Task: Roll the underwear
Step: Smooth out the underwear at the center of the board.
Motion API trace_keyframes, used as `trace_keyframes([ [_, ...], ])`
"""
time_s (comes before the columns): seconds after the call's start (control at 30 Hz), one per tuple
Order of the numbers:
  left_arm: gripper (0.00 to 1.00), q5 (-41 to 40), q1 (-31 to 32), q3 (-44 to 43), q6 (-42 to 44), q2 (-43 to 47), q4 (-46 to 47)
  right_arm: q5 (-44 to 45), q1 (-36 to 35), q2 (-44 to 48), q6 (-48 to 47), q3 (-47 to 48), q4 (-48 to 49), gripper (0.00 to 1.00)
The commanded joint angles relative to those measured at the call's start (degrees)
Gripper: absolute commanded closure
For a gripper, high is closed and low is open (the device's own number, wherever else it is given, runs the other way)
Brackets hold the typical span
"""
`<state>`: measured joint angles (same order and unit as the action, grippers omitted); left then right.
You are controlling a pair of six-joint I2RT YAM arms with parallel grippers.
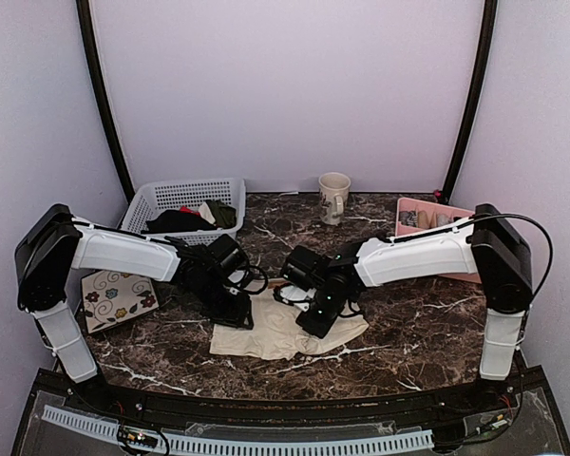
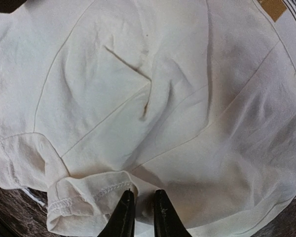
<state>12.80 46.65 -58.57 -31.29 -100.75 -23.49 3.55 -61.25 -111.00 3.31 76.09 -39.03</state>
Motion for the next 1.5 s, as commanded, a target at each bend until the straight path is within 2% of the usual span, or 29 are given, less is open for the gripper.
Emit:
trace_keyframes([
  [0.0,0.61,-1.2,-0.2,1.1,-0.2,-1.7,-0.5,4.1,-0.5,1.4,0.2,0.3,-0.2,0.92],
  [0.07,0.61,-1.6,-0.2,1.2,-0.1,-1.6,-1.0,5.3,-0.5,3.3,0.6,-0.3,-0.7,1.0],
  [0.37,0.63,-2.7,-0.7,1.9,0.2,-1.6,-2.2,8.3,0.1,13.9,1.2,-9.5,-2.6,1.0],
  [0.57,0.64,-2.5,-1.0,2.2,0.3,-1.9,-2.2,8.1,1.2,16.7,2.6,-16.7,-2.3,1.0],
  [0.7,0.65,-2.2,-1.1,2.1,0.7,-1.9,-2.1,6.9,1.5,18.2,3.4,-17.9,-2.1,0.99],
  [0.77,0.63,0.0,-1.0,2.2,1.7,-1.0,-0.1,4.3,1.5,18.8,4.0,-16.6,-1.0,0.88],
  [0.9,0.52,4.4,0.0,1.6,4.9,3.2,3.8,-3.2,2.7,19.3,6.8,-14.0,1.0,0.64],
  [0.97,0.5,4.9,0.0,1.1,6.1,5.4,3.6,-7.8,5.5,22.6,8.0,-14.4,2.6,0.49],
  [1.03,0.47,3.7,-0.3,0.7,7.1,8.1,2.7,-11.3,9.1,25.4,9.1,-15.3,4.5,0.41],
  [1.1,0.47,1.8,-2.0,0.9,6.7,11.1,2.2,-13.9,13.5,27.1,10.2,-16.4,7.6,0.39],
  [1.23,0.47,-2.9,-7.8,2.1,5.3,13.7,0.8,-13.9,21.7,23.3,10.8,-15.2,9.2,0.47],
  [1.33,0.47,-3.5,-10.9,1.7,6.8,11.7,-0.3,-12.2,25.7,16.3,11.4,-11.1,7.5,0.51],
  [1.47,0.5,-3.4,-14.6,-0.8,9.2,7.1,-1.7,-12.9,29.1,10.4,11.2,-7.5,9.3,0.51],
])
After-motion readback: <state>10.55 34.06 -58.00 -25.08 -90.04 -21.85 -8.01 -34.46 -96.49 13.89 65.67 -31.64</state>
